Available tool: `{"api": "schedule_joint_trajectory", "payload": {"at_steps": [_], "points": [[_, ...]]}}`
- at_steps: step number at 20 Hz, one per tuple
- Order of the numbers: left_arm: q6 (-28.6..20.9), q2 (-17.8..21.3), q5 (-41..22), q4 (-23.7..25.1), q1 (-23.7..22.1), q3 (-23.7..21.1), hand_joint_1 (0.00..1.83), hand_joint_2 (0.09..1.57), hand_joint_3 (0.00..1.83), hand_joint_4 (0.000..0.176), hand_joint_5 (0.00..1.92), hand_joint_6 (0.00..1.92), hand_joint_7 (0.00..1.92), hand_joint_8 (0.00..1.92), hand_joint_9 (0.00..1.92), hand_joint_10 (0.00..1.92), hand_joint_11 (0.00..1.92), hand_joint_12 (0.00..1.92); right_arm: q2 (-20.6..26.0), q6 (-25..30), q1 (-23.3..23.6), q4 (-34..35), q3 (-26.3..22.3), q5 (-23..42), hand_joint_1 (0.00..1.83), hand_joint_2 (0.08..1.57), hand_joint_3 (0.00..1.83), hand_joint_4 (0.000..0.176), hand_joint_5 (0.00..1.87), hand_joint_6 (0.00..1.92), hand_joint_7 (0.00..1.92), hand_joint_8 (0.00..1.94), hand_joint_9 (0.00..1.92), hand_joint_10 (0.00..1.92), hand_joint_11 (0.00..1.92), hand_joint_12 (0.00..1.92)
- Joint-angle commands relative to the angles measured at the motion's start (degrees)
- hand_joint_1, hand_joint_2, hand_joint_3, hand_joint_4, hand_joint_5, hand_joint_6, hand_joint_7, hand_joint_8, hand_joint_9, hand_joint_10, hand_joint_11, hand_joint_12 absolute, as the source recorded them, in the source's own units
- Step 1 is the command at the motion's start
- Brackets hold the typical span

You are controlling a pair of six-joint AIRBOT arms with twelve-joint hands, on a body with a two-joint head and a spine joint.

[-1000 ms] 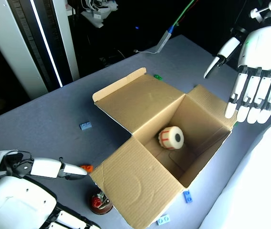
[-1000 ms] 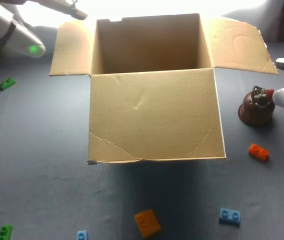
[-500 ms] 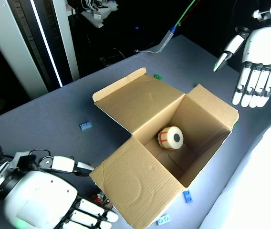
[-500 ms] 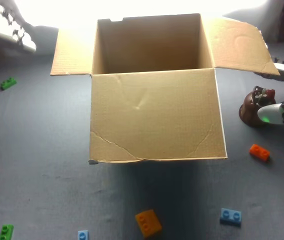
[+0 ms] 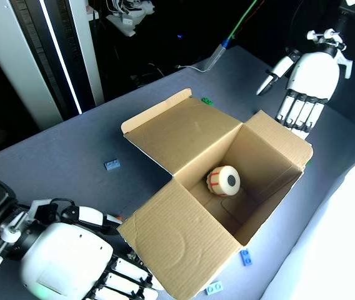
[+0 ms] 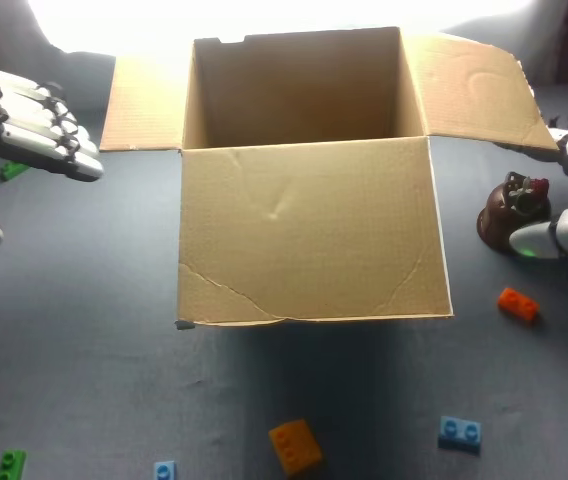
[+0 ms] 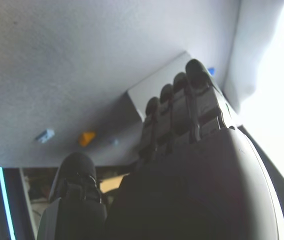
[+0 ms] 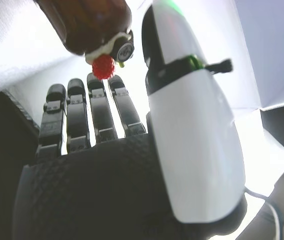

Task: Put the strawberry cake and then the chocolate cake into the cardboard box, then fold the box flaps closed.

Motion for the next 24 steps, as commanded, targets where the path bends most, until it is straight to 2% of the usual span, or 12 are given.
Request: {"api": "schedule_joint_trajectory", "payload": {"at_steps": [1, 2, 3, 5, 7, 10, 11, 13, 15, 22, 23, 24], "points": [[1.24, 0.63, -0.95, -6.05, 0.81, -0.21, 0.00, 1.24, 0.00, 0.000, 0.07, 0.00, 0.10, 0.00, 0.11, 0.00, 0.00, 0.42, 0.07, 0.22, -0.06, -0.12, 0.87, 6.11, 0.91, 1.10, 0.00, 0.000, 0.00, 0.00, 0.03, 0.00, 0.02, 0.00, 0.00, 0.13], [1.79, 0.60, -1.03, -7.04, 1.92, -0.77, 0.00, 1.24, 0.00, 0.000, 0.07, 0.00, 0.10, 0.00, 0.10, 0.00, 0.00, 0.41, -0.45, 0.03, -0.22, -0.12, 1.37, 6.11, 0.93, 1.09, 0.00, 0.000, 0.00, 0.00, 0.02, 0.00, 0.01, 0.00, 0.00, 0.09], [2.01, 0.60, -1.26, -7.90, 2.95, -1.32, 0.00, 1.24, 0.00, 0.000, 0.07, 0.00, 0.09, 0.00, 0.10, 0.00, 0.00, 0.41, -0.83, -0.11, -0.31, -0.12, 1.80, 6.11, 0.93, 1.09, 0.00, 0.000, 0.00, 0.00, 0.04, 0.00, 0.02, 0.01, 0.00, 0.16], [3.55, 0.63, -1.87, -12.05, 7.90, -2.98, 0.00, 1.25, 0.00, 0.000, 0.08, 0.00, 0.11, 0.00, 0.11, 0.00, 0.00, 0.46, -1.57, -0.20, -0.68, -0.12, 2.76, 6.12, 0.94, 1.07, 0.00, 0.000, 0.02, 0.00, 0.06, 0.00, 0.03, 0.01, 0.00, 0.27], [3.59, 0.60, -1.86, -11.98, 9.25, -3.92, 0.00, 1.25, 0.00, 0.000, 0.08, 0.00, 0.10, 0.00, 0.11, 0.00, 0.00, 0.45, -2.64, -0.70, -0.90, -0.12, 3.81, 6.20, 0.96, 1.07, 0.00, 0.000, 0.01, 0.00, 0.05, 0.00, 0.02, 0.00, 0.00, 0.20], [3.64, 0.23, -1.73, -13.08, 9.23, -4.39, 0.00, 1.26, 0.00, 0.000, 0.08, 0.00, 0.10, 0.00, 0.11, 0.00, 0.00, 0.44, -3.45, -0.72, -1.51, -0.11, 4.81, 6.35, 0.94, 1.07, 0.00, 0.000, 0.00, 0.00, 0.09, 0.01, 0.05, 0.01, 0.00, 0.28], [3.64, 0.14, -1.45, -13.48, 9.23, -4.37, 0.00, 1.26, 0.00, 0.000, 0.09, 0.00, 0.10, 0.00, 0.12, 0.00, 0.00, 0.46, -3.68, -0.74, -1.54, -0.11, 5.03, 6.46, 0.95, 1.07, 0.00, 0.000, 0.00, 0.00, 0.10, 0.00, 0.04, 0.01, 0.00, 0.22], [3.64, 0.08, -1.09, -14.19, 9.23, -4.39, 0.00, 1.26, 0.00, 0.000, 0.08, 0.00, 0.07, 0.00, 0.09, 0.00, 0.00, 0.43, -3.86, -0.80, -1.59, -0.12, 5.11, 6.67, 0.94, 1.07, 0.00, 0.000, 0.02, 0.01, 0.07, 0.00, 0.05, 0.01, 0.00, 0.31], [3.65, 0.01, -0.51, -14.55, 9.27, -4.42, 0.00, 1.26, 0.00, 0.000, 0.09, 0.00, 0.10, 0.01, 0.11, 0.01, 0.00, 0.46, -3.94, -0.86, -1.50, -0.12, 5.10, 6.73, 0.94, 1.07, 0.00, 0.000, 0.00, 0.00, 0.09, 0.01, 0.06, 0.01, 0.00, 0.33], [5.33, -0.06, -0.26, -15.48, 10.49, -5.02, 0.00, 1.26, 0.00, 0.000, 0.06, 0.00, 0.08, 0.00, 0.10, 0.00, 0.00, 0.42, -3.91, -1.03, -1.37, -0.13, 5.10, 7.07, 0.95, 1.06, 0.00, 0.000, 0.01, 0.00, 0.10, 0.00, 0.07, 0.01, 0.00, 0.41], [5.33, -0.08, -0.23, -15.56, 10.59, -5.16, 0.00, 1.25, 0.00, 0.000, 0.06, 0.00, 0.08, 0.00, 0.10, 0.00, 0.00, 0.42, -3.91, -1.06, -1.32, -0.17, 5.10, 7.13, 0.98, 1.06, 0.00, 0.000, 0.03, 0.01, 0.11, 0.00, 0.07, 0.01, 0.00, 0.41], [5.33, -0.12, -0.21, -15.79, 10.59, -5.29, 0.00, 1.26, 0.00, 0.000, 0.06, 0.00, 0.08, 0.00, 0.10, 0.00, 0.00, 0.42, -3.90, -1.07, -1.21, -0.36, 5.10, 7.23, 0.97, 1.06, 0.00, 0.000, 0.03, 0.01, 0.11, 0.00, 0.06, 0.00, 0.00, 0.31]]}}
